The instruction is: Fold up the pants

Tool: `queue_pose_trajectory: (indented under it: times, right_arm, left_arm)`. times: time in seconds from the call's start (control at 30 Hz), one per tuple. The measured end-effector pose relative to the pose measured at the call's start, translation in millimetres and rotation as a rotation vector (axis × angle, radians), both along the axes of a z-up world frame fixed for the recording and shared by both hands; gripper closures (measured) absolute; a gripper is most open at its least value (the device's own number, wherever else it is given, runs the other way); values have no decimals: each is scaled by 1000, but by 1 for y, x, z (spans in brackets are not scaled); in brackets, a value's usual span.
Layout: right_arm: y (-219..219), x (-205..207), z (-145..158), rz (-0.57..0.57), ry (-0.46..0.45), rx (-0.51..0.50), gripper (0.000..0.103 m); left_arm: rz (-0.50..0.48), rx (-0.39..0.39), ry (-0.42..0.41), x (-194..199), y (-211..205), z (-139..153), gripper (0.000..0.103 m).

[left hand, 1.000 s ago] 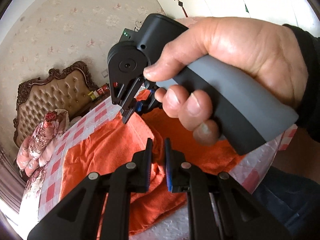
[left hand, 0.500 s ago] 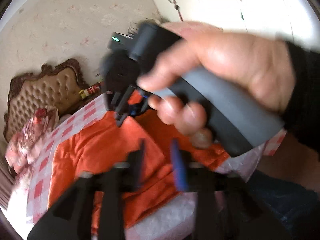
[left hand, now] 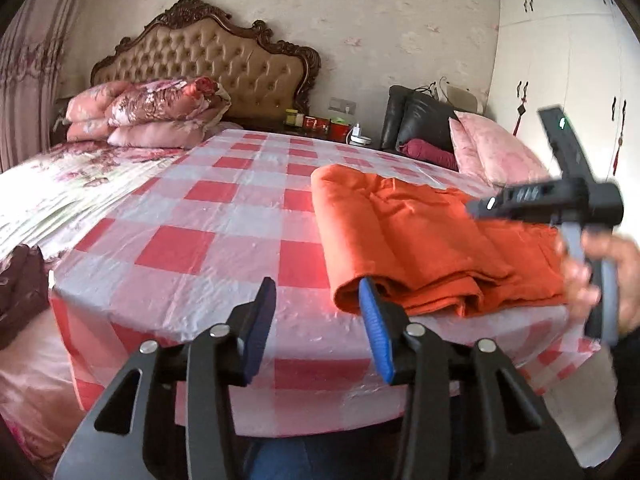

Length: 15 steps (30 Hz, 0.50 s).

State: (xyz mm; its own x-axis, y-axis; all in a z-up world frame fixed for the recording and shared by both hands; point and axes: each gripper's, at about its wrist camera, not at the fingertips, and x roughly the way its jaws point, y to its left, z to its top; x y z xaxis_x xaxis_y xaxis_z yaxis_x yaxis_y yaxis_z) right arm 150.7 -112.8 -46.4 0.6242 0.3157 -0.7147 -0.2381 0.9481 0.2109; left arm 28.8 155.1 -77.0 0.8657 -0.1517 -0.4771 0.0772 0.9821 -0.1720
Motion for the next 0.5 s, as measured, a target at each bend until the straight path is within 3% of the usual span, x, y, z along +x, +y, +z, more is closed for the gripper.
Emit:
queue_pose_trajectory:
  times: [0.1,0.17,0.37,0.43,0.47,0.5]
  right_arm:
    - [5,-1,-20,-20,29,-53,86]
    - [3,-4,-21,-19,11,-74,93]
    - [8,-9,-23,-12,-20,-129,94]
    - [9,-10,-24,-13,-29,-142,94]
    - [9,-11,-24,-14,-30,-147,94]
    - [10,-11,-23,-12,-31,-156,94]
  left_arm:
    - [-28,43,17,6,-13,-5,68]
    - [-45,66,21,9,-23,-8,68]
    - [-22,27,67,30,-26,-17,72]
    - [-12,51,70,33,-28,-17,75]
    - [-10,64,74,36,-29,-16,78]
    - [-12,96,83,39,-33,-15,94]
